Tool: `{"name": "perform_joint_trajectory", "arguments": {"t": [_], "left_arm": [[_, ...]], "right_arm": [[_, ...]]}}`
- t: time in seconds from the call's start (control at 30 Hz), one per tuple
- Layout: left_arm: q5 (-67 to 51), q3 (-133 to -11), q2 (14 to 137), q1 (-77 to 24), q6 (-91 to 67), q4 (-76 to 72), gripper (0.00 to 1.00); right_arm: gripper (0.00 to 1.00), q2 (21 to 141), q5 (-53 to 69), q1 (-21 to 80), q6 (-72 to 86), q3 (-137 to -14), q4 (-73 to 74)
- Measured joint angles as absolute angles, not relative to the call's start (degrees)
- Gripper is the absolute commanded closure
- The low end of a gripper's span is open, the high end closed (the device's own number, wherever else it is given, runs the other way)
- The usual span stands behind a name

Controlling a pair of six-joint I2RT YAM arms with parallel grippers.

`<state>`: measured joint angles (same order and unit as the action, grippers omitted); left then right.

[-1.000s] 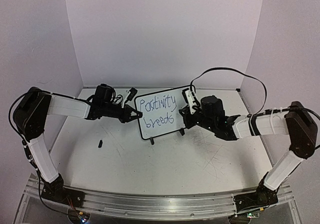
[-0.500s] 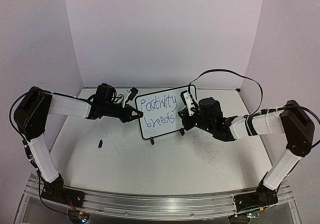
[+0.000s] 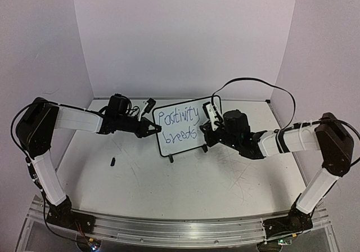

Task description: Write a sentence on the whiteboard

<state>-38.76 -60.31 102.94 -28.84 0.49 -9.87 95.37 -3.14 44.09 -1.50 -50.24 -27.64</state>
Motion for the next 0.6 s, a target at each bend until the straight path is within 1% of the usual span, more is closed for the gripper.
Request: {"name": "perform_joint_trajectory", "arguments": {"t": [0.6], "left_arm": [[-38.7, -60.3, 102.9, -28.9, 0.5, -9.9, 1.00]], "right_arm": [[1.00, 95.5, -8.2, 44.1, -0.9, -50.7, -27.8]]}}
